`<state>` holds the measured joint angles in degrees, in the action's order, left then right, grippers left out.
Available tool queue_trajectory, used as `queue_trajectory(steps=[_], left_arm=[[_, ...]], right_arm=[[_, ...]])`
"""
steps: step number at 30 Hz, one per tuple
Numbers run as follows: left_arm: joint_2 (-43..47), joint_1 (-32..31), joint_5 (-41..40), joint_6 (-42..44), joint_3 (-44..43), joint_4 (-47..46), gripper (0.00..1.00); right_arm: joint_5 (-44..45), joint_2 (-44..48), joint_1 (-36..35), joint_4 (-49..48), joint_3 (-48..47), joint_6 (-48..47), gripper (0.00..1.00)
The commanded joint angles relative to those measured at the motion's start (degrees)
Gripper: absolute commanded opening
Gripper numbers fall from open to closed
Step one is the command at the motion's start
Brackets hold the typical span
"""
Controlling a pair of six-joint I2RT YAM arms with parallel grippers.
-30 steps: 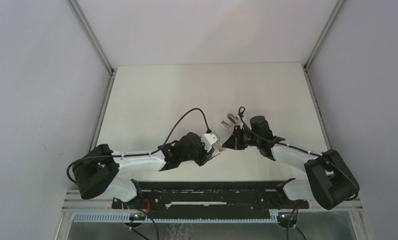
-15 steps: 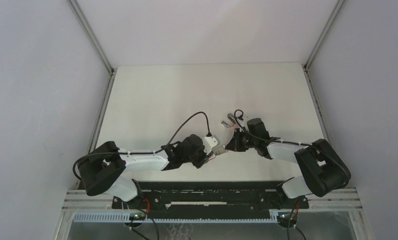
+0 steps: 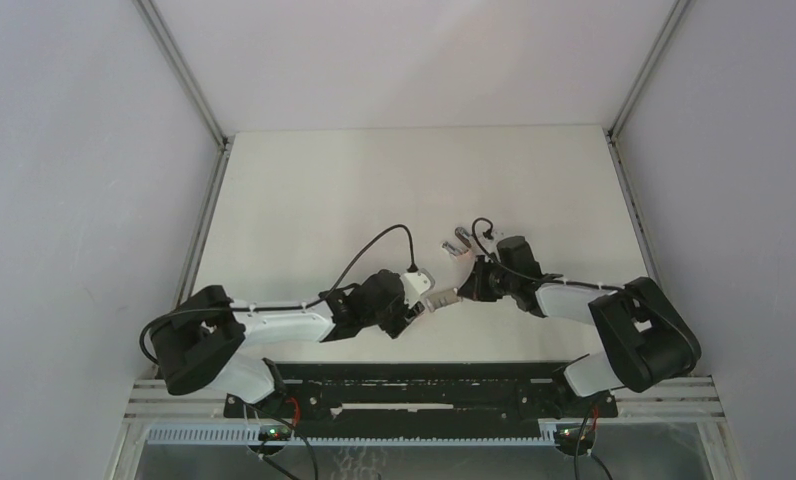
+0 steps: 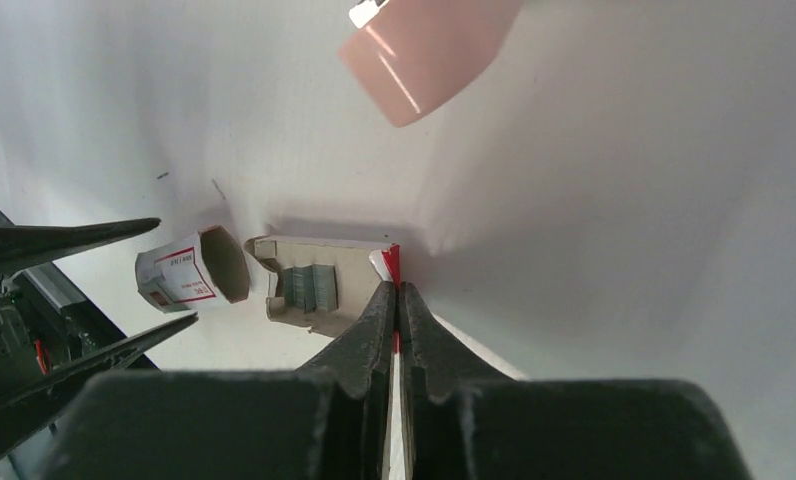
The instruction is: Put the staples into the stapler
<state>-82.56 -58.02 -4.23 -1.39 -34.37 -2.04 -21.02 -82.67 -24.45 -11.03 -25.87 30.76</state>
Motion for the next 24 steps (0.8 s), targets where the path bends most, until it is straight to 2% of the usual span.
queue_trajectory(steps=[1,4,8,12,15,18,21,22,24], left_arm=[[4.6,-0.2,-3.4,-0.9,1.7,-0.4,0.63],[7.8,-0.1,-5.4,-1.9,3.0,-0.9,0.70],[15.0,0.3,-9.1,-3.4,3.7,-0.5,0.76],[23.3,4.2,-9.6,-7.0,3.0,1.3,0.81],[29.7,10.3,-7.3,-12.5,0.4,6.0,0.84],[34.4,17.3,-4.8,-19.9,-3.7,12.2,0.92],[37.4,27.4,7.0,-25.9,-6.8,15.9,0.94],[38.2,32.9,11.0,-27.3,-7.4,16.8,0.94],[39.1,40.5,17.9,-28.0,-8.2,18.3,0.94]], right_arm=[[1.4,3.2,1.2,0.4,0.4,-1.3,0.03],[2.0,5.2,1.9,2.4,0.4,-1.8,0.12],[3.3,9.8,3.3,6.1,0.5,-3.0,0.33],[6.0,16.3,3.5,9.9,0.3,-4.4,0.47],[10.1,19.8,1.1,13.4,-0.9,-5.2,0.52],[15.3,21.2,-3.2,17.0,-3.4,-5.1,0.52],[20.3,20.3,-7.2,19.2,-5.5,-3.6,0.52],[21.6,19.6,-8.7,19.5,-6.2,-3.2,0.52],[24.1,17.7,-11.4,19.6,-7.6,-2.5,0.51]])
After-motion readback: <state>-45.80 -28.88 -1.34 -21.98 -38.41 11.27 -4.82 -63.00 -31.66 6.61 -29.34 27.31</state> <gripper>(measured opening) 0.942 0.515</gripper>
